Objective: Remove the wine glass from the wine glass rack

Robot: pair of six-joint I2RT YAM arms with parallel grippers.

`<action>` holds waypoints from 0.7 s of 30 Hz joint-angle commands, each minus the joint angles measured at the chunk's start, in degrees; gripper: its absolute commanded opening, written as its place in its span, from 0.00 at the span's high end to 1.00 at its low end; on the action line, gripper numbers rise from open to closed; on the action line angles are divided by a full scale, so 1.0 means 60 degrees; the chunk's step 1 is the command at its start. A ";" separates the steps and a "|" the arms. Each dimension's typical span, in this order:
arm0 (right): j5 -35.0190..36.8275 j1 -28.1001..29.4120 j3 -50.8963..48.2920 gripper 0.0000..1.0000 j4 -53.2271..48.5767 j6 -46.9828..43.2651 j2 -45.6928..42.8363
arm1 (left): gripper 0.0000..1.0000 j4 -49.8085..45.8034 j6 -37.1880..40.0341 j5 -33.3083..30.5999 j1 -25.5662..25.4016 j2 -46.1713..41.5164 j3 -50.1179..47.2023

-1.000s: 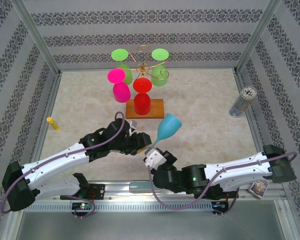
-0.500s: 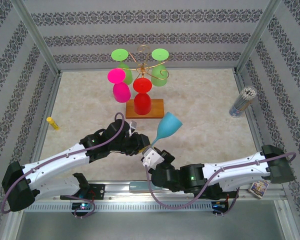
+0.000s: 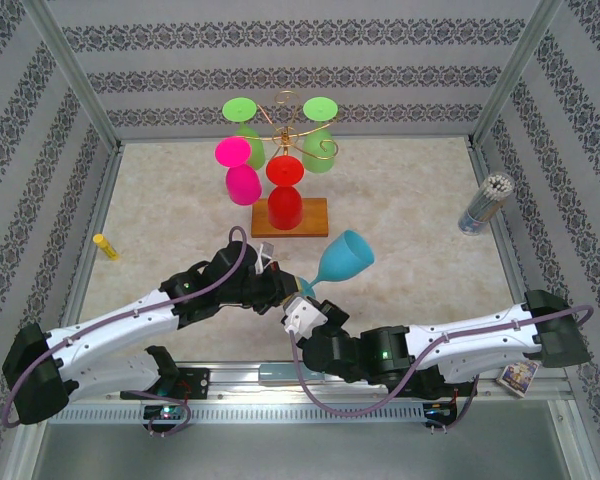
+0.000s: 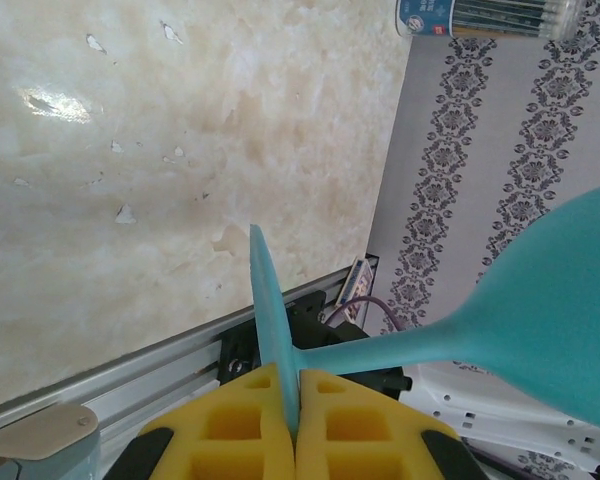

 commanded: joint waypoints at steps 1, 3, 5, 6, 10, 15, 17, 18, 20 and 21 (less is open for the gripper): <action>-0.0057 0.0017 0.0522 0.88 0.0369 0.0291 -0.0492 | 1.00 0.0489 0.0307 -0.0033 0.0019 -0.0130 -0.0309; -0.0112 0.0054 0.0645 0.85 0.0110 0.0395 -0.0561 | 1.00 0.0295 0.0596 -0.0142 0.0019 -0.0140 -0.0255; -0.0163 0.0144 0.0799 0.83 -0.0164 0.0528 -0.0603 | 1.00 0.0344 0.0800 -0.0250 0.0028 -0.0161 -0.0265; -0.0195 0.0197 0.0890 0.81 -0.0279 0.0584 -0.0628 | 1.00 0.0434 0.0880 -0.0276 0.0034 -0.0164 -0.0277; -0.0497 0.0368 0.1386 0.77 -0.0945 0.1049 -0.0706 | 1.00 0.0764 0.1191 -0.0347 0.0056 -0.0112 -0.0371; -0.1999 0.0061 0.2125 0.73 -0.2029 0.1790 -0.0837 | 1.00 0.1632 0.1642 -0.0452 0.0063 -0.0089 -0.0763; -0.2539 -0.0101 0.2558 0.73 -0.2581 0.2106 -0.0814 | 1.00 0.1615 0.1861 -0.0454 0.0063 -0.0034 -0.0786; -0.2739 -0.0175 0.2848 0.72 -0.2927 0.2237 -0.0779 | 1.00 0.1642 0.1902 -0.0453 0.0063 -0.0014 -0.0818; -0.3017 -0.0212 0.3424 0.72 -0.3502 0.2310 -0.0634 | 1.00 0.2105 0.1935 -0.0396 0.0064 0.0048 -0.1045; -0.3132 -0.0223 0.3653 0.71 -0.3653 0.2323 -0.0583 | 1.00 0.2362 0.1938 -0.0381 0.0063 0.0041 -0.1167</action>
